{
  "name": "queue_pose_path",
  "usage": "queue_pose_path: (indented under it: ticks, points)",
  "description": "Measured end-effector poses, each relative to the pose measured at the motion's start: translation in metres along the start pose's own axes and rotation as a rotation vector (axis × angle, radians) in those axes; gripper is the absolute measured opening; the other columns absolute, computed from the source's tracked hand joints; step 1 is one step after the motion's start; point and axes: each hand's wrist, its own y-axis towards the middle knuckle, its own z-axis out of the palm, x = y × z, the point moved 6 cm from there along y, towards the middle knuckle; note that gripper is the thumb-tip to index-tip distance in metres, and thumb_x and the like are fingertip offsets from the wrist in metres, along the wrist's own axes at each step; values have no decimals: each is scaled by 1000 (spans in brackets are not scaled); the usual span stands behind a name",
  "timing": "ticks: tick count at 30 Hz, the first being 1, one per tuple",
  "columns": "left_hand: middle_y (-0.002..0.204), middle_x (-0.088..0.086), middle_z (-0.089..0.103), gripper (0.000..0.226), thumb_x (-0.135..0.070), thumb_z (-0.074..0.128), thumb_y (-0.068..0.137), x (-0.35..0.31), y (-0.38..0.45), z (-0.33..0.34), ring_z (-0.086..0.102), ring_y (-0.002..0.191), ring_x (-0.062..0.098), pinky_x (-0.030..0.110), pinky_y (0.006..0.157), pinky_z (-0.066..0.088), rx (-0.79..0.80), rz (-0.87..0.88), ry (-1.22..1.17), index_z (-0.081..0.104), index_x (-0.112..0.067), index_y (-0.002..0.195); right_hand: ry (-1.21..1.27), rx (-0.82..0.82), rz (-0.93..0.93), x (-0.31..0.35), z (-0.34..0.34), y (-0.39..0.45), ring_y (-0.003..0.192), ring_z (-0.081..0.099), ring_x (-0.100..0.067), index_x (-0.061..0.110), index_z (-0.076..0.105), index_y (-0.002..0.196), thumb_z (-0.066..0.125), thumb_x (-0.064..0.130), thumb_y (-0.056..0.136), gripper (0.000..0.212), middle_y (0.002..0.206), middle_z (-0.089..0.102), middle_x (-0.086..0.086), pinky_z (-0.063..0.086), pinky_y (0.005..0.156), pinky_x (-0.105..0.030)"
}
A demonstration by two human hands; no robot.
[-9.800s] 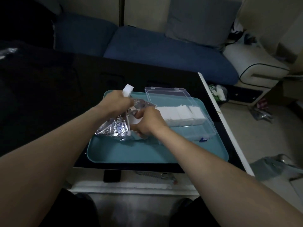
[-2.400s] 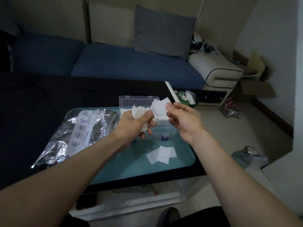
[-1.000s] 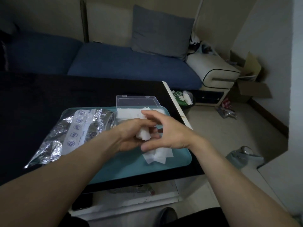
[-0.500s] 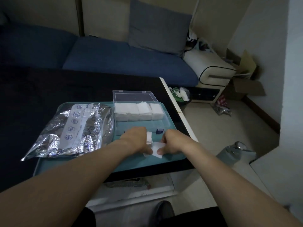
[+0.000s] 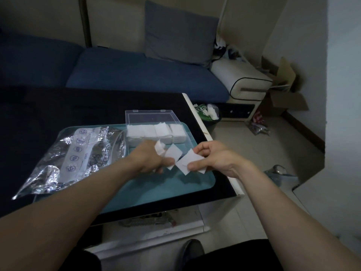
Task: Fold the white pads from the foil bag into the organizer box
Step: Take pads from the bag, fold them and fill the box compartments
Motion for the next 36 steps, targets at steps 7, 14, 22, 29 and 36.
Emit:
queue_pose_path:
  ticks: [7, 14, 22, 29, 36]
  points:
    - [68, 3, 72, 21, -16, 73, 87, -14, -4, 1, 64, 51, 17, 22, 39, 40, 81, 76, -290, 67, -3, 102, -48, -43, -185, 20, 1, 1, 81, 70, -17, 12, 69, 96, 97, 5, 51, 54, 93, 72, -5, 59, 70, -37]
    - [62, 3, 70, 25, -28, 63, 94, -23, -13, 11, 62, 47, 15, 22, 39, 39, 216, 161, -293, 64, -5, 103, -123, -100, -182, 24, 3, 3, 79, 72, -18, 12, 70, 98, 100, 10, 48, 58, 92, 74, -7, 62, 71, -39]
    - [67, 11, 72, 18, -19, 69, 91, -13, -1, -4, 59, 50, 22, 22, 38, 37, -11, 48, -488, 64, -3, 97, 327, -354, -199, 33, -8, -5, 60, 72, -18, 6, 64, 83, 86, 14, 74, 25, 74, 75, -7, 52, 48, -20]
    - [74, 9, 71, 21, -13, 70, 90, -20, 0, -8, 63, 57, 19, 22, 37, 37, -205, 5, -878, 63, 0, 106, 781, -361, -52, 33, 27, 1, 54, 55, -5, 18, 67, 87, 80, 38, 82, 24, 60, 63, 8, 42, 49, -20]
    - [81, 12, 76, 19, -5, 72, 86, -34, -6, 6, 75, 76, 24, 26, 44, 47, -263, 43, -1010, 62, 0, 101, 900, -500, 80, 30, 54, 6, 80, 54, -18, 17, 74, 95, 75, 53, 84, 38, 78, 71, 1, 44, 63, -28]
